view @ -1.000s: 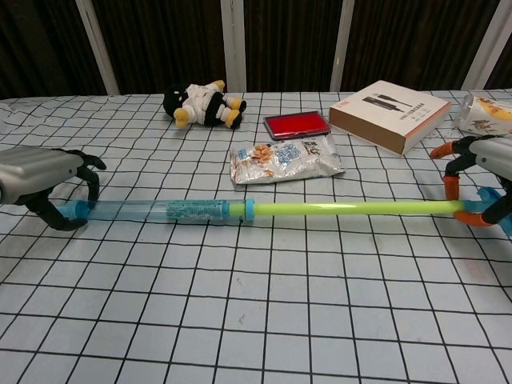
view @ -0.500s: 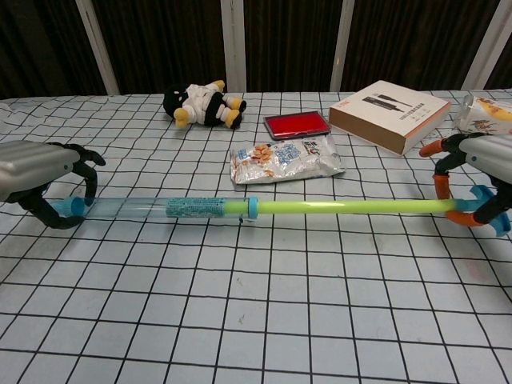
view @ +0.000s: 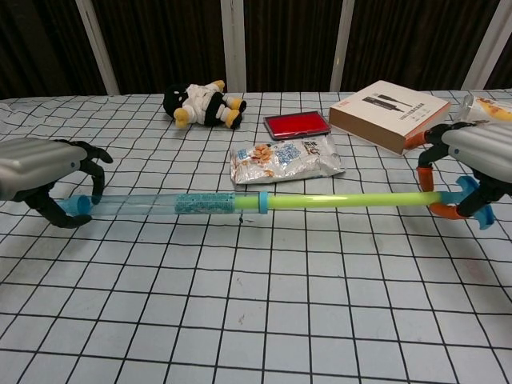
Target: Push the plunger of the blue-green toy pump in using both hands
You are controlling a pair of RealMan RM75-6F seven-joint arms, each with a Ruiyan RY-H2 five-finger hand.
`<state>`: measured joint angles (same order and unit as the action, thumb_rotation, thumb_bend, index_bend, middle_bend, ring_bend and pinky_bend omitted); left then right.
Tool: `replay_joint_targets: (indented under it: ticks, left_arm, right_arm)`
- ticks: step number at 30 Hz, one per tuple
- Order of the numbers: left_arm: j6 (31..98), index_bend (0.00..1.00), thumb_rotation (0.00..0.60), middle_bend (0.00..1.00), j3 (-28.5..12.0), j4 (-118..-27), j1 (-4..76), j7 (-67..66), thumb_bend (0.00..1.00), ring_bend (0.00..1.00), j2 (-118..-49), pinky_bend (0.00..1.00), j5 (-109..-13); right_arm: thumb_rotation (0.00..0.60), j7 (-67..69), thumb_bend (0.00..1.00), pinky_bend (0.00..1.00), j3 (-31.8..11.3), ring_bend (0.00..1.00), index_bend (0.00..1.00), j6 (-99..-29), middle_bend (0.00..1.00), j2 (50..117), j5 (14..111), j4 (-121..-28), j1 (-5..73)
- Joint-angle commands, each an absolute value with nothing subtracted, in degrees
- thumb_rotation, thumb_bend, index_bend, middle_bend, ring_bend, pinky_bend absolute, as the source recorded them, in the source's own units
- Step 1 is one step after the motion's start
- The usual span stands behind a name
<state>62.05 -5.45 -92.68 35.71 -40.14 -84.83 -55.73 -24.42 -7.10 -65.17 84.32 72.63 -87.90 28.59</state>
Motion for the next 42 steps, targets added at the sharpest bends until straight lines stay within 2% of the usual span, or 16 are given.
replay_joint_targets:
  ticks: [1,19,42]
  left_arm:
    - [62.3,0.51,0.6,0.07,-5.8,-93.45,35.95,-40.24,0.5,0.0,-84.78,0.0,-55.27]
    - [65.11,0.51,0.6,0.07,-5.94,-98.25,36.88,-41.69,0.5,0.0,-84.76,0.0,-54.61]
    - [66.75,0.52,0.6,0.05,-5.06,-99.19,37.45,-42.88,0.5,0.0,-87.82,0.0,-54.69]
  right_arm:
    - [0.6,-26.04,0.43,0.0,-7.46,0.0,0.7,-65.73,0.15,84.36,72.14,-88.88,28.75]
    - [0.6,-31.6,0.43,0.0,-7.73,0.0,0.7,-67.45,0.16,84.61,70.98,-95.6,29.35]
    - [0.6,-33.96,0.43,0.0,-7.55,0.0,0.71,-67.16,0.17,87.27,70.34,-97.99,30.77]
